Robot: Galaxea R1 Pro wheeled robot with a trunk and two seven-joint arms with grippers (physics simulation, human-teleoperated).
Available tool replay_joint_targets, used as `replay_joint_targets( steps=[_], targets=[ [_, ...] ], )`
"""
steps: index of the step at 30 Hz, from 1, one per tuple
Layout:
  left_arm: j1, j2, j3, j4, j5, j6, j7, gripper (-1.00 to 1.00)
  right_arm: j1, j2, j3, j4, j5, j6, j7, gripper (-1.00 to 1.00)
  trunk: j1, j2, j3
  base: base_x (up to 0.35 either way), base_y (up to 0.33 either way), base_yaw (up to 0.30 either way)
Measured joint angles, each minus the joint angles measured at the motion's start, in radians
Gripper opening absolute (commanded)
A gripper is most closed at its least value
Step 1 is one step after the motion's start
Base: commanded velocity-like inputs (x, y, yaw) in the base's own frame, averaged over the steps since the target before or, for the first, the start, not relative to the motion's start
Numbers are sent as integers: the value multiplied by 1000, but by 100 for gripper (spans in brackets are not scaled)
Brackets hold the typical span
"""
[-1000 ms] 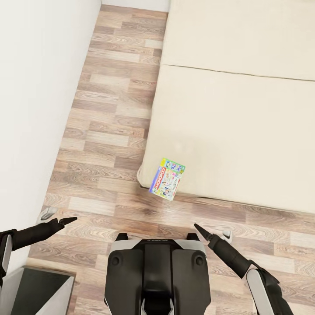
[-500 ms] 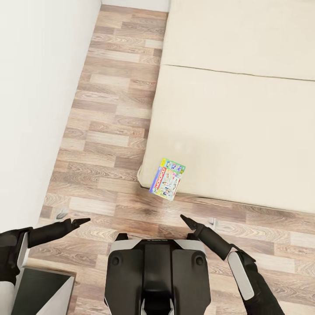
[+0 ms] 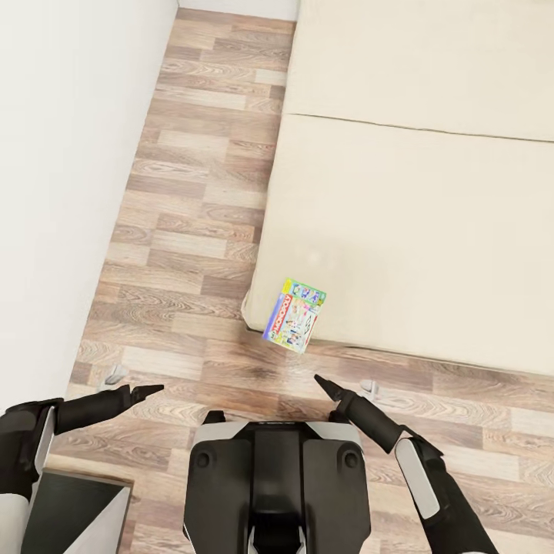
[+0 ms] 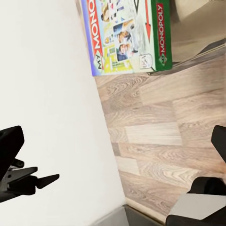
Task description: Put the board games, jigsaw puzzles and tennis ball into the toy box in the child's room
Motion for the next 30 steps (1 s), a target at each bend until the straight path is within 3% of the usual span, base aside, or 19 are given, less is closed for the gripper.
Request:
replay_joint_targets(
  steps=[20,24,30],
  targets=[
    [0,10,7,3,0,8,-1,100,-4,-2,1,16,-8,5,20,100,73,-134,-60,0,0,0],
    [0,10,7,3,0,9,-2,100,-4,-8,1,17,-11,8,50,100,73,-134,-60,0,0,0],
    [0,10,4,3,0,10,-3,100,-5,-13,1,19,-12,10,101,100,96,-175,-79,0,0,0]
  ],
)
